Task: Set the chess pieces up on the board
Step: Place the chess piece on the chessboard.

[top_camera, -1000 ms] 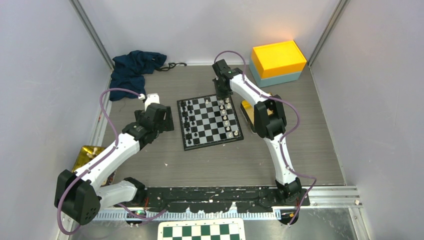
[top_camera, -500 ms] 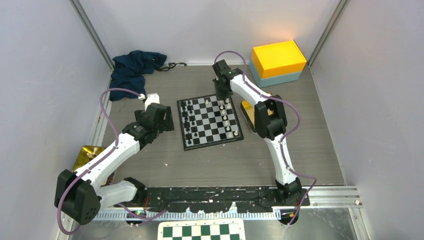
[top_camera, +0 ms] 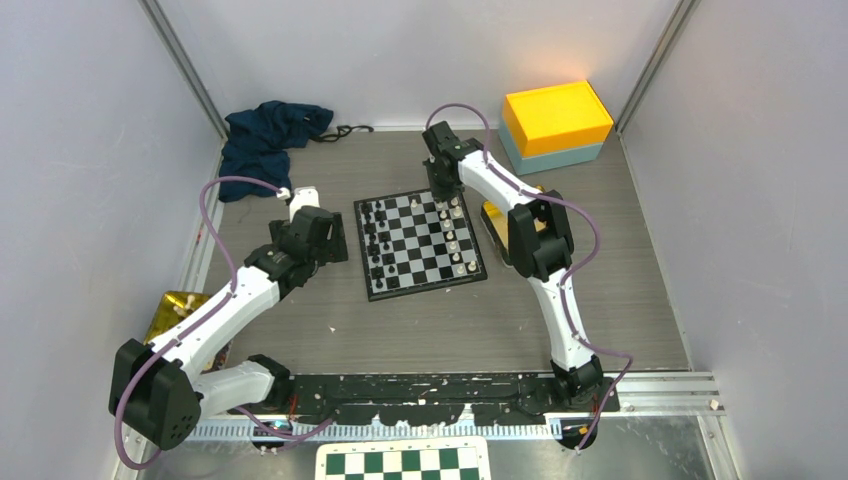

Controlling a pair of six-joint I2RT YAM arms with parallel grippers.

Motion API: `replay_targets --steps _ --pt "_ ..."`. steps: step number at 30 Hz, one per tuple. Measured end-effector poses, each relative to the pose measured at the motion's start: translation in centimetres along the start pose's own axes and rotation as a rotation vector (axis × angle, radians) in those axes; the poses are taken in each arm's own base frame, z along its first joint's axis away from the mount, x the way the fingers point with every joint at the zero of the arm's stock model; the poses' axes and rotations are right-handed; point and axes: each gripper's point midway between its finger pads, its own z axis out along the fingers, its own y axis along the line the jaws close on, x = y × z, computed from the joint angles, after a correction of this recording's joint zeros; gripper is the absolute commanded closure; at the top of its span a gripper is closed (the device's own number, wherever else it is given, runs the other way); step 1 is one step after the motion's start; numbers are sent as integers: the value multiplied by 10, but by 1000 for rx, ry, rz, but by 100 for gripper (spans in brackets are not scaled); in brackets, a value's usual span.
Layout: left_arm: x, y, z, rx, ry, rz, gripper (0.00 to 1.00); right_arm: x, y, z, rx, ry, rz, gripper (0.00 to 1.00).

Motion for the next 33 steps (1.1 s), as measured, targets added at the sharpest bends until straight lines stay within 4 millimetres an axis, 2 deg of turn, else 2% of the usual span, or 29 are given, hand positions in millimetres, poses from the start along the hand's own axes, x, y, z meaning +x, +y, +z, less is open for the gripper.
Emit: replay_targets --steps 3,10,13,26,33 --pt "0 0 0 0 0 0 0 1 0 -1 0 1 1 86" --pt "0 0 0 1 0 0 0 4 -1 0 3 7 6 64" --pt "0 0 0 1 1 0 0 8 -2 1 8 18 4 61" --pt "0 0 0 2 1 0 0 5 0 -1 4 9 -5 60" --pt "0 0 0 2 1 0 0 -6 15 -10 -17 -25 -38 60"
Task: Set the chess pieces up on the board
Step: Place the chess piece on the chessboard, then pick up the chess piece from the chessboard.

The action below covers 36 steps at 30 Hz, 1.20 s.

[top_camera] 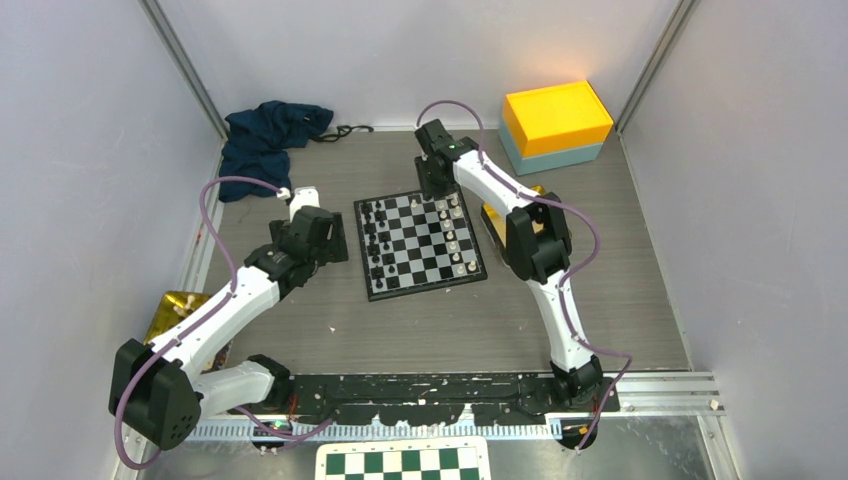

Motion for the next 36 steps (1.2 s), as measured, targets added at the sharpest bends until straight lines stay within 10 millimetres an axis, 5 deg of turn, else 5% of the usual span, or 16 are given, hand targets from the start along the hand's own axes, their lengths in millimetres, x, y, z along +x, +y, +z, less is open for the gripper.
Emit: replay_targets --steps 24,36 --pt "0 0 0 -1 0 2 0 -22 42 -19 -86 -72 -87 51" --pt "0 0 0 -1 0 2 0 -16 48 6 -108 -50 -89 51"
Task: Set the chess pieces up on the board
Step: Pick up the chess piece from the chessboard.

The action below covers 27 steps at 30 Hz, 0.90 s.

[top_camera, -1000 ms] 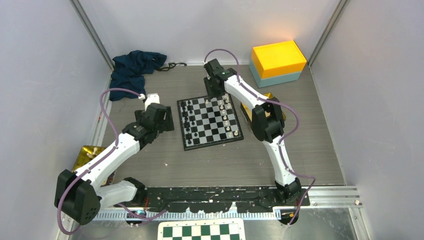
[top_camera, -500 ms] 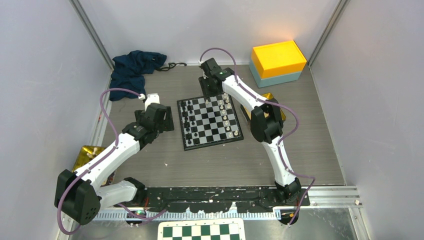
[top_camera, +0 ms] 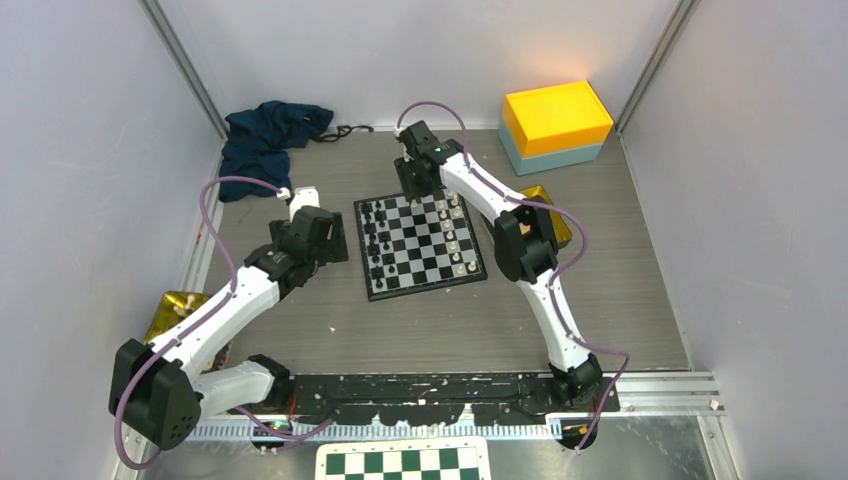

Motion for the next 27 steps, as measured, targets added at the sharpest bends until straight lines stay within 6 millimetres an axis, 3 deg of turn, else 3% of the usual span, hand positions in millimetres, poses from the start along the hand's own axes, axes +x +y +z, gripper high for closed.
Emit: replay_targets --steps 11,27 --pt "0 0 0 0 0 -1 0 -5 3 5 -6 -14 -1 52" --pt "0 0 0 -1 -1 -1 0 2 9 12 -33 8 -1 63"
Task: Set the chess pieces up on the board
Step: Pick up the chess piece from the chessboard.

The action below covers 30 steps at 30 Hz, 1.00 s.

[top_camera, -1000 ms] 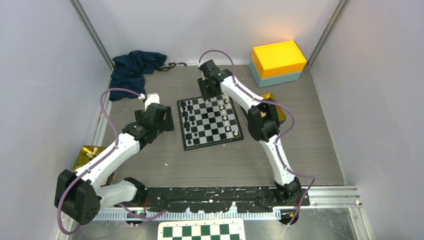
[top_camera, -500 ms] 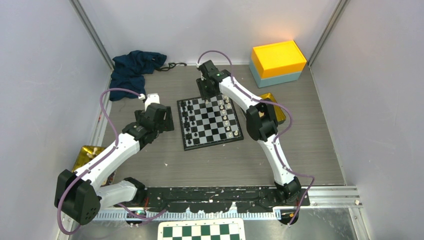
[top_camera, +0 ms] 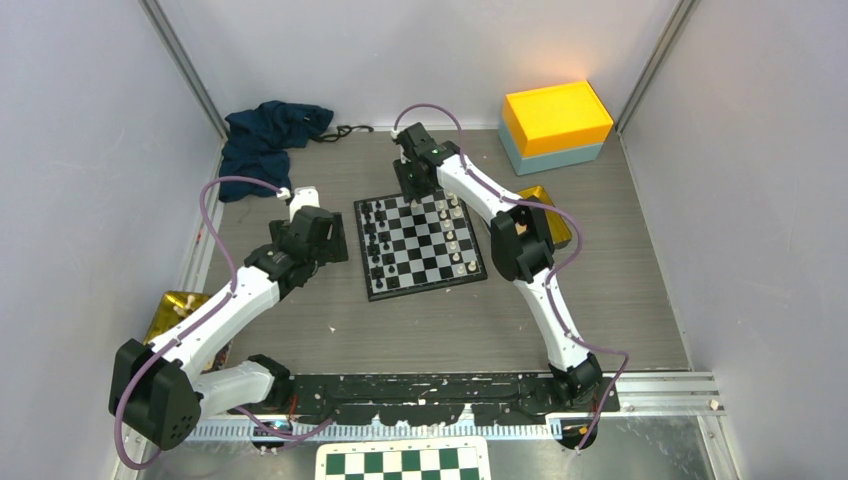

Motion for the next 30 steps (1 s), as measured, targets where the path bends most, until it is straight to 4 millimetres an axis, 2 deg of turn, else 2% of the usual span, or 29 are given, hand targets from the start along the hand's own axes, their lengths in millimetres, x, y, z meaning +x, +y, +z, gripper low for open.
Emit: replay_targets --steps 19,30 --pt "1 0 1 0 -3 1 0 2 0 3 1 5 0 71" --pt "0 0 1 1 -4 1 0 2 -1 3 3 6 0 85"
